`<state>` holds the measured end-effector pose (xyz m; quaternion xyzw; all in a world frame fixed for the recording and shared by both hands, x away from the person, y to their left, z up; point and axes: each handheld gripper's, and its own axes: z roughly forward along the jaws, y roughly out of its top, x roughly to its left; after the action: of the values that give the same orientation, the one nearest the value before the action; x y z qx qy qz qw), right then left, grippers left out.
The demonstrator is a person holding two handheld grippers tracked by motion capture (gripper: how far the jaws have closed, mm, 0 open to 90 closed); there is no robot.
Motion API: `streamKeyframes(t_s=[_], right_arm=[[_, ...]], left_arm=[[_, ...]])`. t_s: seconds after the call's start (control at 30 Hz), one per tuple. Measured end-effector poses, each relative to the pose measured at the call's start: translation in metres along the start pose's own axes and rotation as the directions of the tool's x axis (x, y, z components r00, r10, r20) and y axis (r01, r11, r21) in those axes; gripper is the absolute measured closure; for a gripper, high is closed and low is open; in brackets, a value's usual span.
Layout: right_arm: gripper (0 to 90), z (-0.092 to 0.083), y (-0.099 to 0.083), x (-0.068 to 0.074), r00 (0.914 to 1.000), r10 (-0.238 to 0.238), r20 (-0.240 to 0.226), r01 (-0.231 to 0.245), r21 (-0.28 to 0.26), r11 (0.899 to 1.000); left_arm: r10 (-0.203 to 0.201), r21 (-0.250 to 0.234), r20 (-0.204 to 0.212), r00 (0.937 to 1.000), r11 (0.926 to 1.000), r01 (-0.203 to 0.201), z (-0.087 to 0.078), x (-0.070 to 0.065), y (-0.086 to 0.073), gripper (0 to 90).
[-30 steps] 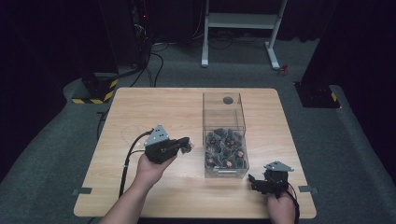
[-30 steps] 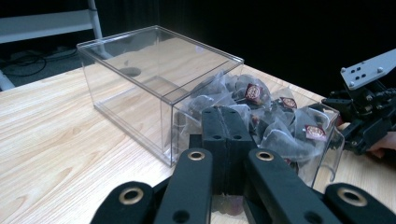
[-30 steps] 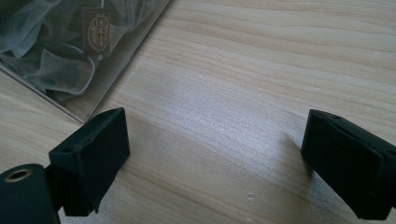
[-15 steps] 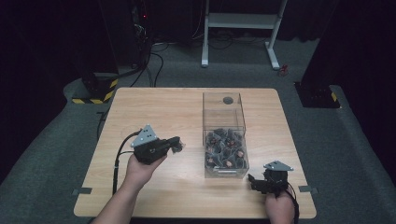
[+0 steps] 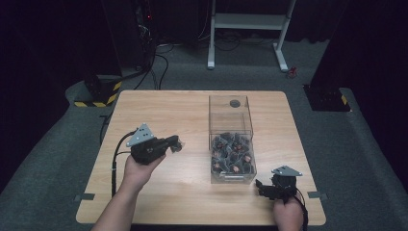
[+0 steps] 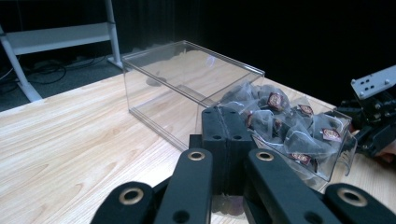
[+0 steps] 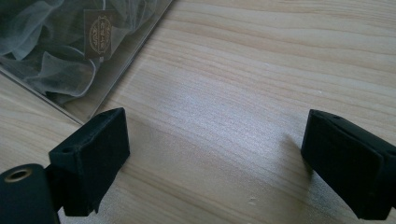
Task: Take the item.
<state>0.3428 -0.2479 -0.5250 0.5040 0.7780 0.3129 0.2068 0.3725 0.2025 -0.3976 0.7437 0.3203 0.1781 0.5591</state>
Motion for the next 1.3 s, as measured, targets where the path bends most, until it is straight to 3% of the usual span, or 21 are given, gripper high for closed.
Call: streamKeyframes(t_s=[0.37,0.73,1.1,1.3], right_arm=[[7.6,0.000,0.000,0.000,1.0000,-0.001,-0.001,0.001,0.002,1.000],[7.7,0.000,0.000,0.000,1.0000,-0.001,-0.001,0.001,0.002,1.000],[7.6,0.000,0.000,0.000,1.0000,-0.008,-0.003,0.008,-0.001,1.000],[7.7,0.000,0.000,0.000,1.0000,-0.009,-0.005,0.009,0.001,1.000]], left_arm=[[-0.026,-0.018,-0.075,0.9968,0.9995,0.025,-0.017,0.025,-0.003,90.0],[-0.082,-0.074,-0.106,0.9910,0.9945,0.074,-0.036,0.047,-0.009,90.0],[-0.116,-0.090,-0.181,0.9765,0.9908,0.101,-0.056,0.067,-0.020,90.0],[-0.136,-0.104,-0.194,0.9714,0.9876,0.118,-0.062,0.074,-0.025,90.0]])
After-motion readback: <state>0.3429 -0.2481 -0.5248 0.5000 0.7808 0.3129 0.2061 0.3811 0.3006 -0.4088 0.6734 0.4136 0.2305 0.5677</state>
